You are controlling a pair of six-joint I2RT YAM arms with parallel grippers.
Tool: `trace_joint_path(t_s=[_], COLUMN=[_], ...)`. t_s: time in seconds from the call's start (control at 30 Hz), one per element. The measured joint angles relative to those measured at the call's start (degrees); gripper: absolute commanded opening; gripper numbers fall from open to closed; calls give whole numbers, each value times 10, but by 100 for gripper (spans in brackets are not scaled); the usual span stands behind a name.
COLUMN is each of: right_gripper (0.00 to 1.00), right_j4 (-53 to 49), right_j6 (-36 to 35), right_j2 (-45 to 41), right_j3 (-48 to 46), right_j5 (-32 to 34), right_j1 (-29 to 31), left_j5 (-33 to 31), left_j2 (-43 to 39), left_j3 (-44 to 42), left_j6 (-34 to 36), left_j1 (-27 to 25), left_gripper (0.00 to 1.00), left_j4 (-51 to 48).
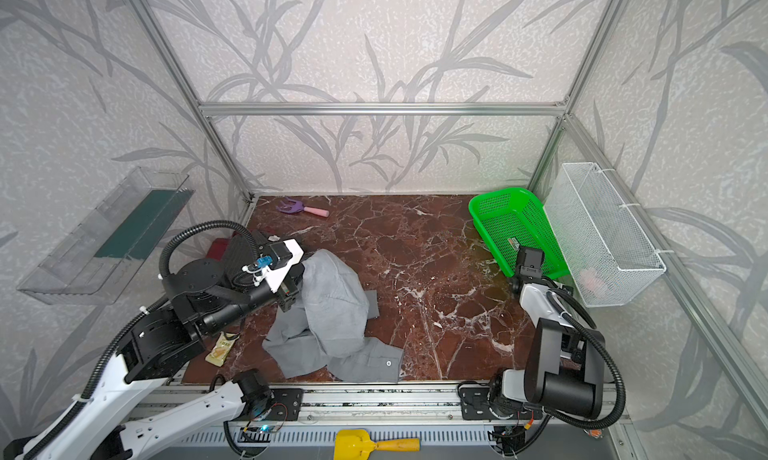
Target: Fold and stack the long sleeve shirts
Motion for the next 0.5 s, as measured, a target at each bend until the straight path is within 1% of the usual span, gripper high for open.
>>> trace_joint_path(t_s=[0.1,0.13,0.23,0.33,0.43,0.5], right_gripper=[53,59,67,74,83,84], right_j4=[20,26,35,35,17,3], right_j6=[4,5,-5,-19,-40,-63], right_j2=[4,2,-26,-82,-157,-203], right_j3=[-4,-9,-38,-76,-103,-107], right_j5=[-14,-19,-37,-52,-59,-68], right_j1=[-2,-2,-2,11,46,65], left_j5=[0,0,-5,-12,-25,-34], left_j2=[3,4,14,34,77,114], left_j3=[-1,-1,-1,11,51,90], left_j6=[-1,-2,-6,-10,-17,-24], left_j1=[0,0,0,0,0,0], left_gripper=[0,0,0,0,0,0], left_j4=[8,11,21,28,35,38])
